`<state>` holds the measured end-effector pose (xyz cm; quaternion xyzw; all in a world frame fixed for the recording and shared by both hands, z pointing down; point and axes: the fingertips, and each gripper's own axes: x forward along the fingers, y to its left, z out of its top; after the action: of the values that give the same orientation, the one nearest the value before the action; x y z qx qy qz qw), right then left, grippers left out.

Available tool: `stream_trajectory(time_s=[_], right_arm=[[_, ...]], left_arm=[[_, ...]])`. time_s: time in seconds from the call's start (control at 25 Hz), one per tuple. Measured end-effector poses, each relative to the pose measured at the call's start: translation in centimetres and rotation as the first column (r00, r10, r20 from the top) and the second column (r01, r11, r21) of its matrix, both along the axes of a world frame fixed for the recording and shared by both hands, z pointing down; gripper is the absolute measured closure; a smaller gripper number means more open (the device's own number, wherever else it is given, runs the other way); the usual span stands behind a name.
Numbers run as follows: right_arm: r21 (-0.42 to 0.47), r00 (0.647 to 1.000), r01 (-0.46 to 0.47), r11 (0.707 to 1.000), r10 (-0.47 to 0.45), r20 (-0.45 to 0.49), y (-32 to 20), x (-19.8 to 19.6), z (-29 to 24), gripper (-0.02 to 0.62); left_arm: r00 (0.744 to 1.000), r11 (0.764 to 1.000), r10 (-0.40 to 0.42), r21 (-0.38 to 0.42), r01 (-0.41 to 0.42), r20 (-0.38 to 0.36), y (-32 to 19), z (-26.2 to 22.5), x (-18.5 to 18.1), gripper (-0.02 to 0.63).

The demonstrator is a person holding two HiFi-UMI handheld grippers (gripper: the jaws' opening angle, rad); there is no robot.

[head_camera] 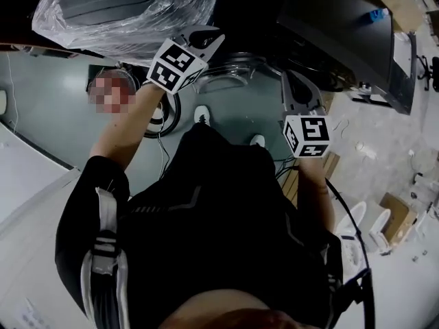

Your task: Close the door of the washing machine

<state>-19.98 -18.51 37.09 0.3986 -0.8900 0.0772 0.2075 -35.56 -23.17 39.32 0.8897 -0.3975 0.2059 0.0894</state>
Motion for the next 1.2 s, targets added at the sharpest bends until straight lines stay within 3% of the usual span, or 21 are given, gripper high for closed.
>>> stream_trajectory(time_s=[0.2,0.32,0.44,0.6,0.88,0.96,1.08,1.2], right_arm=[[-0.120,0.999,-0.028,0.992,0.024,-0.029,2.4,-2.9,4.7,0.590],[-0.176,0.999,-0.024,0.984,0.018,-0.036,4.3,-4.7,6.8,0.590],[-0.229,0.999,-0.030,0.973,0.023,-0.033,6.1,-6.0,8.3,0.591],[-0.266,0.998,-0.050,0.963,0.035,-0.058,7.2,-7.3,10.4,0.590],[-0.352,0.998,-0.052,0.934,0.035,-0.056,8.5,-9.6,14.7,0.589],[-0.363,0.996,-0.085,0.928,0.067,-0.063,8.4,-9.9,16.1,0.587],[-0.400,0.990,-0.138,0.906,0.123,-0.064,8.4,-10.6,18.3,0.524],[-0.436,0.992,-0.124,0.891,0.115,-0.047,8.7,-12.0,20.2,0.522]], left_arm=[[0.996,0.992,0.087,-0.096,-0.086,0.005,0.4,4.8,-0.8,0.600],[0.984,0.973,0.162,-0.176,-0.148,0.069,1.1,9.1,-0.8,0.597],[0.969,0.944,0.230,-0.262,-0.200,0.089,1.8,13.0,-0.7,0.516],[0.953,0.920,0.270,-0.328,-0.214,0.136,1.8,16.9,-1.4,0.491],[0.885,0.860,0.391,-0.443,-0.254,0.251,1.9,24.2,-2.5,0.437],[0.870,0.850,0.412,-0.458,-0.260,0.271,1.8,25.8,-2.7,0.420],[0.857,0.839,0.431,-0.474,-0.266,0.281,1.8,27.6,-2.9,0.419],[0.840,0.835,0.449,-0.480,-0.271,0.306,1.7,29.0,-3.1,0.419]])
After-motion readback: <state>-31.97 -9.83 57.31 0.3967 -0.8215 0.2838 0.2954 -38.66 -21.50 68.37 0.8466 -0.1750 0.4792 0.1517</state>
